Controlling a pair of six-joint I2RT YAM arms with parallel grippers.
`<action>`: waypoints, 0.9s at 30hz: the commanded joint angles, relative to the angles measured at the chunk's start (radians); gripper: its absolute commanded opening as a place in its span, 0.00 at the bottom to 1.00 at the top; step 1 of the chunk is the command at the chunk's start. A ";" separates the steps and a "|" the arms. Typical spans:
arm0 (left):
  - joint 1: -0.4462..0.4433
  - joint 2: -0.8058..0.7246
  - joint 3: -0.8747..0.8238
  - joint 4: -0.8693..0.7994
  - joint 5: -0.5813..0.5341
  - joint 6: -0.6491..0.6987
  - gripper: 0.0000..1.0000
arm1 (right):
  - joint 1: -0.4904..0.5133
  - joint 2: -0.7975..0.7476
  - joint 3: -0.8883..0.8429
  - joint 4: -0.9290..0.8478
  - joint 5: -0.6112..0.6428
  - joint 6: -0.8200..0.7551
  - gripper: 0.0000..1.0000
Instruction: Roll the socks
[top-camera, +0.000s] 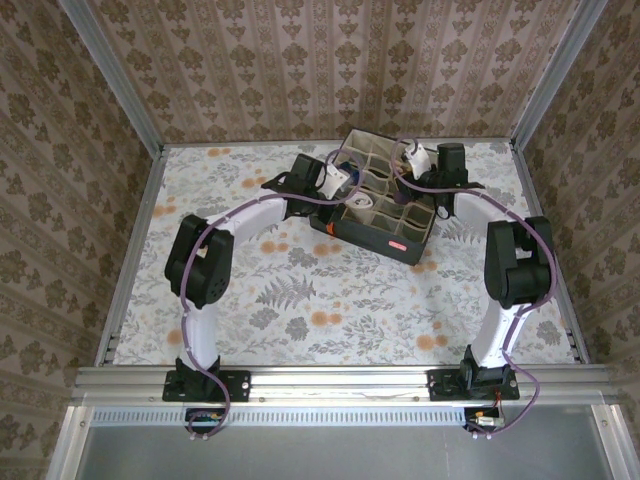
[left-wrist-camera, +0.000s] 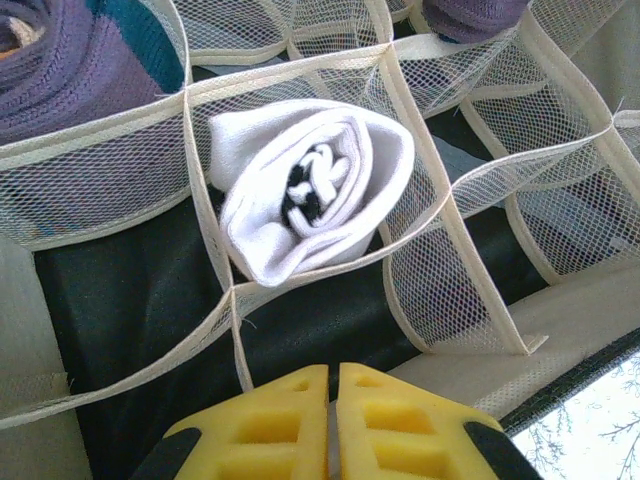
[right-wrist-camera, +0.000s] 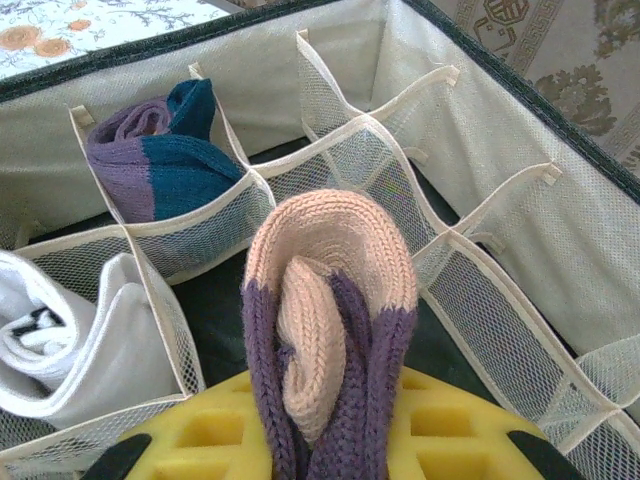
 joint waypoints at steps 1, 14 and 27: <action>0.009 0.027 0.004 -0.061 0.002 0.002 0.00 | -0.008 0.028 0.048 -0.019 -0.010 -0.029 0.05; 0.017 0.038 0.011 -0.079 0.001 -0.010 0.00 | -0.008 0.059 0.071 -0.022 -0.053 -0.059 0.06; 0.025 0.052 0.025 -0.078 0.004 -0.032 0.00 | -0.008 0.030 -0.003 -0.058 -0.136 -0.163 0.12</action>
